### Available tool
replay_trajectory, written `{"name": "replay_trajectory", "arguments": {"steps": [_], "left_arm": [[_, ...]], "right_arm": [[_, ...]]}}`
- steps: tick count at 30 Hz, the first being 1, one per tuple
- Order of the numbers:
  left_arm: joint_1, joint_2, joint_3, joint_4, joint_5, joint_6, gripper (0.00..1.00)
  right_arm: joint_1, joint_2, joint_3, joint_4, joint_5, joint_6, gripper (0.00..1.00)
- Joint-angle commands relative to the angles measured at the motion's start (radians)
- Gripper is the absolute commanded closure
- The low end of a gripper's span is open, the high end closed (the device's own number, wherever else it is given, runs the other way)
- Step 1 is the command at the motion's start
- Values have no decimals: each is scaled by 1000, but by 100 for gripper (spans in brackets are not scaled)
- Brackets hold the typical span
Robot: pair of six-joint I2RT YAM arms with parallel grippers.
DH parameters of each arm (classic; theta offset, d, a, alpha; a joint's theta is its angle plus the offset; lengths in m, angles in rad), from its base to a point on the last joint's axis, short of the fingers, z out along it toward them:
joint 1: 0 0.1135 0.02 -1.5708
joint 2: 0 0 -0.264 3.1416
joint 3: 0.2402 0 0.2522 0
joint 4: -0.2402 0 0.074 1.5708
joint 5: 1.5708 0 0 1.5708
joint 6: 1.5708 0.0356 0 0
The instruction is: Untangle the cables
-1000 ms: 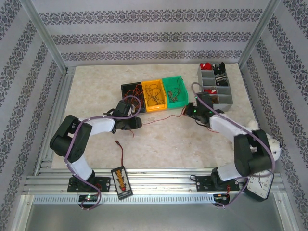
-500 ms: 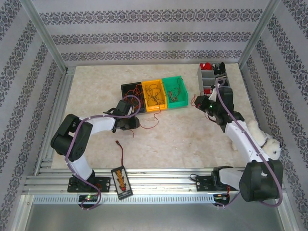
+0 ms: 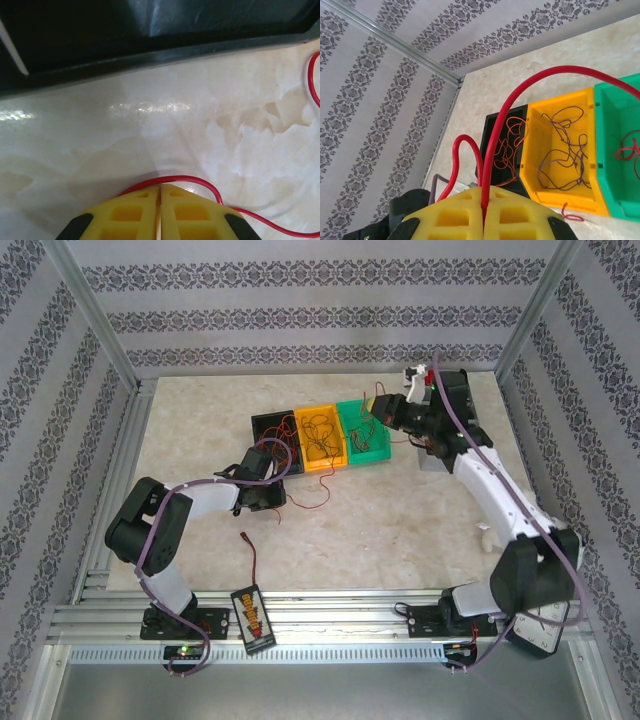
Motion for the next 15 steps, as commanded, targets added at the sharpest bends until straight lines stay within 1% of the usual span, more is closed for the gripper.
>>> {"name": "replay_trajectory", "arguments": {"steps": [1,7,9,15], "left_arm": [[13,93,-54,-52,-124,13,92],[13,102,-51,-52,-120,14,96],[13,112,-44,-55,-115,15,98],[13,133,-31,-57,-111,19,100]], "right_arm": [[19,89,96,54,-76,-3,95],[43,249,274,106,-113,42,95],[44,299,321,145,-133,81,95],[46,421,380,217,-168,159,95]]}}
